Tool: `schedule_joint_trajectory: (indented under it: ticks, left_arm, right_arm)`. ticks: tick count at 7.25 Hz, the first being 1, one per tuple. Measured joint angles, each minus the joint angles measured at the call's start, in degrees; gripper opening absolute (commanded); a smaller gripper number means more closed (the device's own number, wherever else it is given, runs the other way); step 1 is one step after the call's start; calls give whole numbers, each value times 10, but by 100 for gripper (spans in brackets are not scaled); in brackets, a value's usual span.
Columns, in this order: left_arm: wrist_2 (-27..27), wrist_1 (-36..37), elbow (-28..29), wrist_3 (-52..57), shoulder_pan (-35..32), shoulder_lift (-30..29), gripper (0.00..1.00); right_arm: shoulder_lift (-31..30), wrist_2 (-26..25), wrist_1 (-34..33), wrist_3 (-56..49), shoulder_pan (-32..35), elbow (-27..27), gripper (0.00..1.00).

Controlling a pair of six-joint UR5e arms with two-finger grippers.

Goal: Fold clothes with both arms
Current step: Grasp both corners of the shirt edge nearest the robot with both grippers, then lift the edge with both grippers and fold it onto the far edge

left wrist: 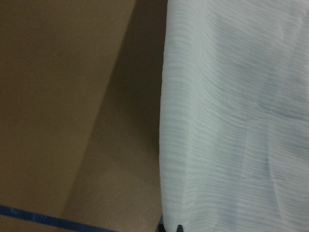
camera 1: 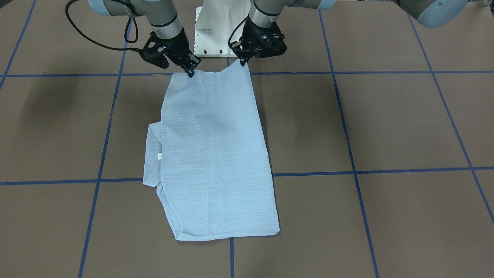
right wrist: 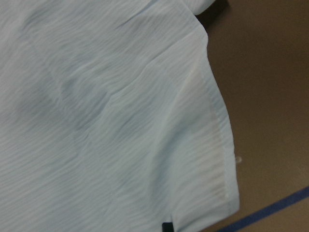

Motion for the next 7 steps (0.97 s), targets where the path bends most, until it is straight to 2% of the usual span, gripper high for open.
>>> schedule_joint_trajectory:
  ticks: [3, 5, 7]
  left_arm:
    - [-37, 114, -93, -3, 21, 0, 0]
    - [-38, 130, -95, 8, 17, -1, 0]
    - [-39, 108, -63, 70, -30, -6, 0]
  right_arm:
    - [-9, 120, 0, 0, 1, 47, 0]
    - [-4, 137, 1, -12, 18, 30, 0]
    - [9, 117, 1, -69, 63, -11, 0]
